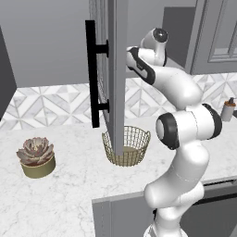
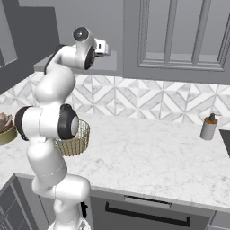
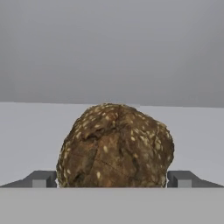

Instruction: Open the cabinet, pick up the bread from the cabinet and place it in the basket. Then move the basket to the dining counter.

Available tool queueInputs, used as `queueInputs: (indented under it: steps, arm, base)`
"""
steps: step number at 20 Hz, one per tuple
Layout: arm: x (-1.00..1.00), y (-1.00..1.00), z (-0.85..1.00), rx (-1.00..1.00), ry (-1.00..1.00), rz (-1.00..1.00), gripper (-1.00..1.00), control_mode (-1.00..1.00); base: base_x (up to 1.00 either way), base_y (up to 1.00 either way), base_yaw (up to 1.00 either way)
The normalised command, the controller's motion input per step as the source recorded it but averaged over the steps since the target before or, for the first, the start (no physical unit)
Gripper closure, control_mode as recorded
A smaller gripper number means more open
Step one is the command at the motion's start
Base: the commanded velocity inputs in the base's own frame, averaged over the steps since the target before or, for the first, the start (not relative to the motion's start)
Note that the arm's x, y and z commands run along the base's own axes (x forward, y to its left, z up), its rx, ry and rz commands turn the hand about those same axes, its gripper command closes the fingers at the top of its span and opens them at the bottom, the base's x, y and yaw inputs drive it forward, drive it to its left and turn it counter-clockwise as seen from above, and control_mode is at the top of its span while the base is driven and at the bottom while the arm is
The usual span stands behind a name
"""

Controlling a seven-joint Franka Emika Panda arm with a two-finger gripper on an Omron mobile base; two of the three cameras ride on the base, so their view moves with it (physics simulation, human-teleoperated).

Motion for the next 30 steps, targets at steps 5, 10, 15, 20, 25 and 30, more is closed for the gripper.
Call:
queueInputs:
  steps: [5,10,15,20,25,30]
  arm:
    - [0.13,0.00,0.00,0.00,0.00,0.00,1.00,-1.00]
    - [-0.03,0.00,0.00,0.00,0.00,0.00,1.00,-1.00]
    - [-0.46,0.00,0.00,0.00,-0.10,0.00,1.00,-1.00]
    - [-0.72,0.00,0.00,0.00,-0.22,0.00,1.00,-1.00]
    - [-0.93,0.00,0.02,0.00,-0.12,-0.03,1.00,-1.00]
    - [-0.97,-0.03,0.43,0.00,0.00,-0.14,1.00,-1.00]
  base:
    - [0.00,0.00,0.00]
    - [0.00,0.00,0.00]
    - [0.00,0.00,0.00]
    - [0.00,0.00,0.00]
    - [0.00,0.00,0.00]
    - [0.00,0.00,0.00]
